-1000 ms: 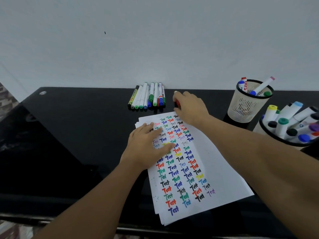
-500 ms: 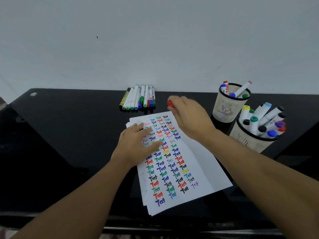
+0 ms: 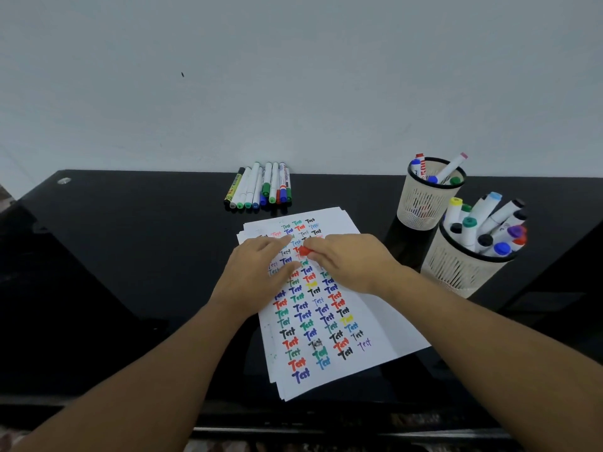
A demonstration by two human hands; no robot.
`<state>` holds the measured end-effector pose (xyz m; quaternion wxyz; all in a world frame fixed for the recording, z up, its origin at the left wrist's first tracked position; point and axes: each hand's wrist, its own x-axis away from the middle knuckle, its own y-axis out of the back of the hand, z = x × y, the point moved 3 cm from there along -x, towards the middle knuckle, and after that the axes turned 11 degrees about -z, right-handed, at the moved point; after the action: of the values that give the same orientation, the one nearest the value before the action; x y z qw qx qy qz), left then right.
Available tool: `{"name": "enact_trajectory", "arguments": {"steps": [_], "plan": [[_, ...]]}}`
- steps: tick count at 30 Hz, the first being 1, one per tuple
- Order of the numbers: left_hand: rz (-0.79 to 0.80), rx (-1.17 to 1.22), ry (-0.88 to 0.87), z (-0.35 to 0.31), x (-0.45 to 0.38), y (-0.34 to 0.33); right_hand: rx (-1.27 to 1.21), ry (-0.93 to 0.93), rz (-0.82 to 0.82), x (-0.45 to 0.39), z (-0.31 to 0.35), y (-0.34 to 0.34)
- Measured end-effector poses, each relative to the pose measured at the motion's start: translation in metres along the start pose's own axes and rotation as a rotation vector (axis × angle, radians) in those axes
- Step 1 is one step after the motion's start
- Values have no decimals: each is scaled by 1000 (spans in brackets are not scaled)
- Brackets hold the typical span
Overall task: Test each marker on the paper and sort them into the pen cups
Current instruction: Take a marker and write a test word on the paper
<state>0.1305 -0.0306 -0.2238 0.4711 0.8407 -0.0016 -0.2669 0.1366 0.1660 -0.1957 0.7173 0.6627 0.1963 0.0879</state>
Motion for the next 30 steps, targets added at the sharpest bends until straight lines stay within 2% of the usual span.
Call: {"name": "enact_trajectory", "arguments": {"steps": [11,19,22,25,30], "plan": [[-71,4,-193,3,2,-4,46,30,-70,0,8,-4],[-82,15,-142,5,0,-5,-59,-44,-48,1,7,-4],[-71,-9,-70,9,-2,-7,-179,-167,-50,6,0,1],[-81,-40,0,11,-1,-7,-308,-264,-131,10,-10,7],[-32,-43,119,7,-1,-4,-828,-561,-319,27,-19,1]]}}
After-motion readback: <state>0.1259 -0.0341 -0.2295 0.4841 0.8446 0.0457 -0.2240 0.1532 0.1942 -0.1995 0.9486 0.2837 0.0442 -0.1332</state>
